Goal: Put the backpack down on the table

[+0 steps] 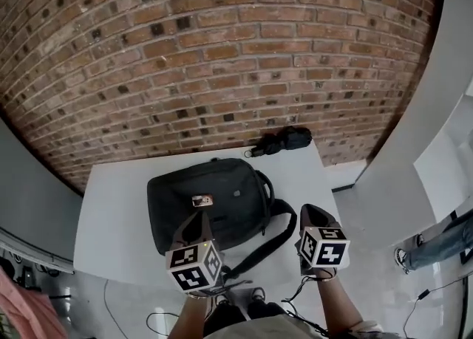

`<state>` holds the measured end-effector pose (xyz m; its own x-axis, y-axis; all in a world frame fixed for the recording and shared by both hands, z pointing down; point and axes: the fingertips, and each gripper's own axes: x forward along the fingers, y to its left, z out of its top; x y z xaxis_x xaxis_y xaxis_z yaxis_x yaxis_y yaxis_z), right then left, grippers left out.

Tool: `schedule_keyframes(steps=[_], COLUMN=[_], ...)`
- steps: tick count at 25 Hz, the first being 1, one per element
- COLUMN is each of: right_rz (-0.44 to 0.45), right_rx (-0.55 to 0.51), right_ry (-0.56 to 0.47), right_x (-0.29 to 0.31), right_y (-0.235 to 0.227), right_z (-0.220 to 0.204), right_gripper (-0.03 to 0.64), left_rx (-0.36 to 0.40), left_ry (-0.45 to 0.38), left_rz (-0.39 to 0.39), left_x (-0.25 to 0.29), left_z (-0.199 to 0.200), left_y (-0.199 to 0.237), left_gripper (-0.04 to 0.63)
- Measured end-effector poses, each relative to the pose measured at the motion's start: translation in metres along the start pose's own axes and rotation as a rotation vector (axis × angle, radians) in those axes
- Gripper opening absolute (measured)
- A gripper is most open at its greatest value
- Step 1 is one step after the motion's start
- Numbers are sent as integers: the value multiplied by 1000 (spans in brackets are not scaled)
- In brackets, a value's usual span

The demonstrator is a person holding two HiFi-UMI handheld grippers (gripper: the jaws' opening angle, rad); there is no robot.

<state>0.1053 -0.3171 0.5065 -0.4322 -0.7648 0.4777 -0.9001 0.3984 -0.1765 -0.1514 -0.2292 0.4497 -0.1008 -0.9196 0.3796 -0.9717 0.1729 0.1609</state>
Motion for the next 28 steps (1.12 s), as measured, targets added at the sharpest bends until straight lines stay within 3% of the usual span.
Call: schedule_keyframes(steps=[4,8,20,28], right_rz=[5,-10,-10,-8], right_rx=[2,11,-90,-90], right_ry=[-18,-44,-97,-97], right_x=[-1,-1,-4,-1], right_y=[16,34,112,134], right_z=[11,26,44,42], right_gripper=[32,31,31,31], left_rx=[-15,-35,-28,-26], left_ry=[-46,-78,-101,-78], left_rz=[94,136,96,84], left_x=[-21,-39,-54,-53], left_z=[26,44,57,53], left_y=[53,94,152,171], left_gripper=[12,12,12,12])
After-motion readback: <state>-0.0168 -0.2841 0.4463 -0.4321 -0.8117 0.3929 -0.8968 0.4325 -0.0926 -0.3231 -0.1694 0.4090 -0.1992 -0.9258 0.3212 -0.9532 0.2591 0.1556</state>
